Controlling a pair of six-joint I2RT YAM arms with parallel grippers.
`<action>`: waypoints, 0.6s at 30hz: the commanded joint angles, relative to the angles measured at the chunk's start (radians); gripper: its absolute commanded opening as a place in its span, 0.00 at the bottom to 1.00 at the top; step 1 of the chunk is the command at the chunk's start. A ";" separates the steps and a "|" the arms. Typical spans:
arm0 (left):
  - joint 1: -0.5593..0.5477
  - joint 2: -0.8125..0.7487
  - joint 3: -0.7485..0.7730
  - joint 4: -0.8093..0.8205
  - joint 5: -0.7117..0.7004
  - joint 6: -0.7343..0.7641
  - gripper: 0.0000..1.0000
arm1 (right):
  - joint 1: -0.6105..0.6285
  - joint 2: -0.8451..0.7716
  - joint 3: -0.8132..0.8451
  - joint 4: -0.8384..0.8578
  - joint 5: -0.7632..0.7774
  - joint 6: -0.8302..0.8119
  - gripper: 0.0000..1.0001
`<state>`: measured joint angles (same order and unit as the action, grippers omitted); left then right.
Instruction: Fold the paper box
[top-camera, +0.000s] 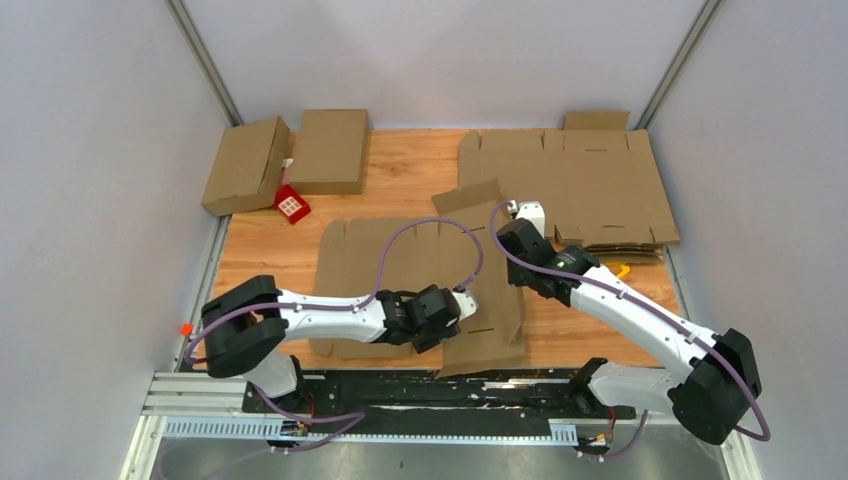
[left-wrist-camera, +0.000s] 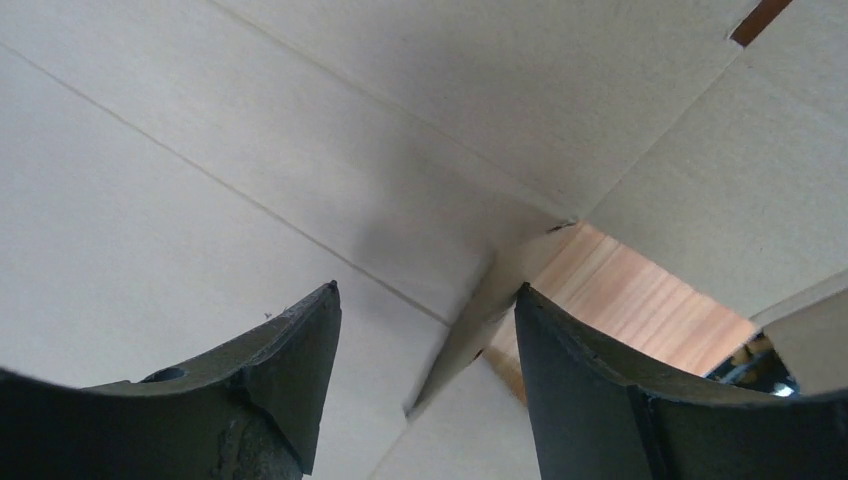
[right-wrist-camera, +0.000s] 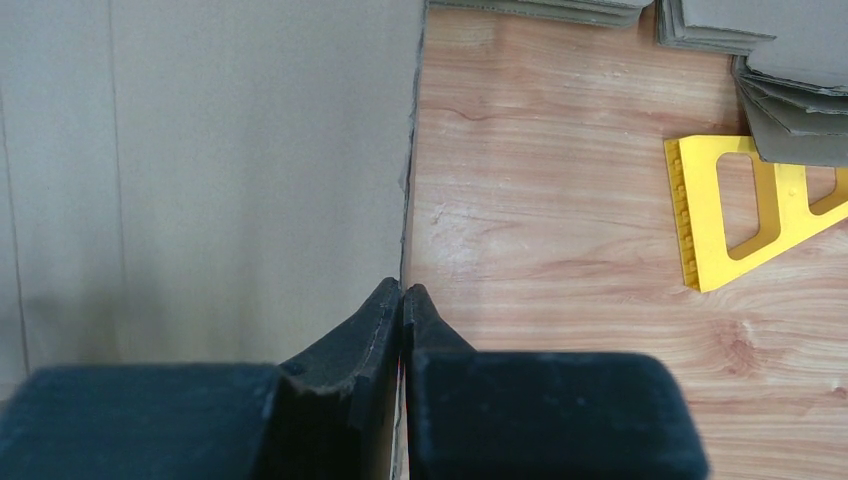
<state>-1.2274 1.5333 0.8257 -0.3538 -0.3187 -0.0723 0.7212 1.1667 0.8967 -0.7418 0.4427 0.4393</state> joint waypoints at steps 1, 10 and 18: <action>0.011 0.081 0.036 -0.001 -0.004 -0.030 0.73 | 0.001 -0.010 -0.006 0.030 -0.011 -0.013 0.06; 0.056 -0.016 0.016 0.063 0.071 -0.064 0.79 | 0.003 0.007 -0.004 0.021 -0.014 -0.019 0.11; 0.132 -0.105 -0.009 0.079 0.095 -0.069 0.80 | 0.001 0.009 -0.011 0.031 -0.020 -0.023 0.12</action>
<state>-1.1099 1.4471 0.8165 -0.3164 -0.2413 -0.1230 0.7212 1.1728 0.8963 -0.7418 0.4320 0.4305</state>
